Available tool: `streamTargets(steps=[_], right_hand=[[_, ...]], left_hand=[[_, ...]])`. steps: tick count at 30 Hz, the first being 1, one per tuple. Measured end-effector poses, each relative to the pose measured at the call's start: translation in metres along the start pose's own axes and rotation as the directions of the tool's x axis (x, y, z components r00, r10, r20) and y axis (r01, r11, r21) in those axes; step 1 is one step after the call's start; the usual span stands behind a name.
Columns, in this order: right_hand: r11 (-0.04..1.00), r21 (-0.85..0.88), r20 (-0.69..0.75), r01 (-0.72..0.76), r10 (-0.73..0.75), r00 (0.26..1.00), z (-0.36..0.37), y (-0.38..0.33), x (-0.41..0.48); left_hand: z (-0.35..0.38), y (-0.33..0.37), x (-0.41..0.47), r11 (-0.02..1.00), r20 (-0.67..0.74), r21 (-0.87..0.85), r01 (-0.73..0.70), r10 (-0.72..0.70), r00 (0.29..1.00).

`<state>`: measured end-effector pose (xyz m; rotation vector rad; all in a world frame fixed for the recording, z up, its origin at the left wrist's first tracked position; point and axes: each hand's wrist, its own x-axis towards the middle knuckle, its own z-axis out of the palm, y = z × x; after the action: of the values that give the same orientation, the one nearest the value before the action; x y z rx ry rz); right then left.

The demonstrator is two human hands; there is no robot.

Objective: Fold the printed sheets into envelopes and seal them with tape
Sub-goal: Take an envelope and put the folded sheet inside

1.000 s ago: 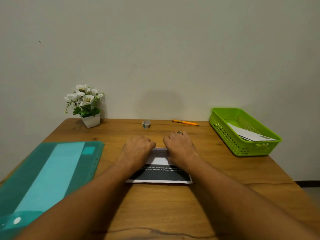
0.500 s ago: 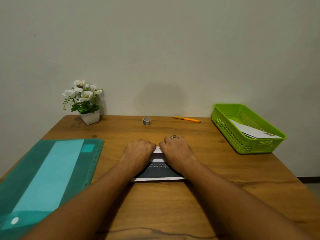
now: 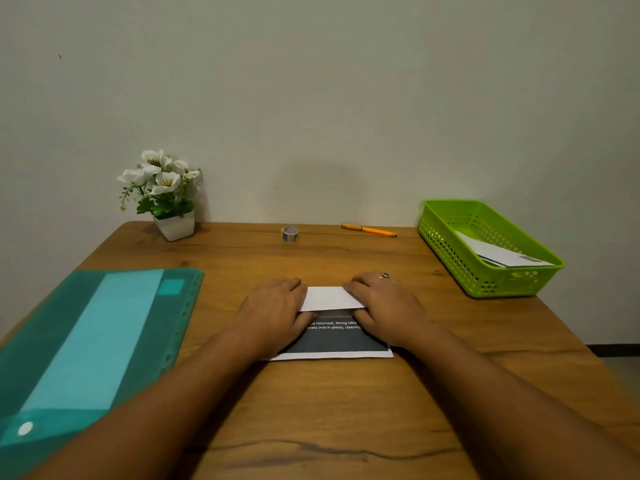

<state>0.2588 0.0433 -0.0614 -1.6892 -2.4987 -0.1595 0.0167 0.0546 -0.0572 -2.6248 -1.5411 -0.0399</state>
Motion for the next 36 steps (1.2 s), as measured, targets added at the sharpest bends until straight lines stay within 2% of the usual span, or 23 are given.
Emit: streamTargets(steps=[4, 11, 16, 20, 22, 30, 36], right_hand=[[0.998, 0.07, 0.059, 0.007, -0.011, 0.998, -0.002, 0.001, -0.01], [0.999, 0.043, 0.138, -0.028, 0.022, 0.99, 0.005, -0.004, 0.002], [0.996, 0.031, 0.08, -0.079, 0.077, 0.994, 0.009, -0.027, 0.023], [0.971, 0.224, 0.031, -0.078, 0.073, 0.997, 0.017, -0.05, 0.046], [0.96, 0.256, 0.049, -0.113, 0.104, 0.993, 0.024, -0.047, 0.053], [0.966, 0.134, 0.209, -0.22, 0.19, 0.959, 0.031, -0.01, 0.058], [0.955, 0.044, 0.236, -0.293, 0.275, 0.932, 0.029, -0.014, 0.065]], left_hand=[[0.006, 0.01, -0.007, 0.999, 0.075, -0.026, 0.022, -0.02, 0.997], [0.015, 0.01, 0.001, 0.997, 0.101, -0.043, 0.057, -0.052, 0.994], [0.023, 0.006, 0.022, 0.992, 0.13, -0.084, 0.099, -0.087, 0.988], [0.023, 0.004, 0.04, 0.987, 0.147, -0.097, 0.126, -0.111, 0.983], [0.023, -0.001, 0.048, 0.985, 0.144, -0.104, 0.14, -0.125, 0.982], [0.027, -0.038, 0.054, 0.977, 0.126, -0.114, 0.182, -0.167, 0.978], [0.031, -0.047, 0.051, 0.974, 0.103, -0.104, 0.203, -0.193, 0.976]])
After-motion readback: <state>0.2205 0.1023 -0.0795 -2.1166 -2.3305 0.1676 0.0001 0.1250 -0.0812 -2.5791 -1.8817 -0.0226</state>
